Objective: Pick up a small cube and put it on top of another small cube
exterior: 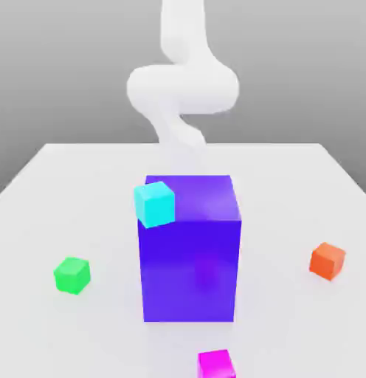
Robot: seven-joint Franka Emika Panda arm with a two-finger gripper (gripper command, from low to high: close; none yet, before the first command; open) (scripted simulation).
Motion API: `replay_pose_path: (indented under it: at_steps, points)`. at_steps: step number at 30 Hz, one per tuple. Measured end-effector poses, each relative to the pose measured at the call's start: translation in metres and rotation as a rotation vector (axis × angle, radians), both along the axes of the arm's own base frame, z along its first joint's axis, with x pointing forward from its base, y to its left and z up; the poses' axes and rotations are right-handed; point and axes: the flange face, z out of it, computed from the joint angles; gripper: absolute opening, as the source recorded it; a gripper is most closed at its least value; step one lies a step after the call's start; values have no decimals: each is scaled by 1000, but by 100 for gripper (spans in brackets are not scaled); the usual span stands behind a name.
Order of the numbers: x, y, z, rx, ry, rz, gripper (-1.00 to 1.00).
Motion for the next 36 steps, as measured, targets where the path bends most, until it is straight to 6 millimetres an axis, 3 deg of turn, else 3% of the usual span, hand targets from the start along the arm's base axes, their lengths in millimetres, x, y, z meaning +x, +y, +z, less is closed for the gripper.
replay_pose_path:
  at_steps: [9,17,28,36]
  points:
    - [83,9,-115,20,208,354,0]
    - [126,32,-226,14,340,628,0]
    - [142,60,-368,-62,455,954,0]
    - [135,63,-445,-187,496,1160,0]
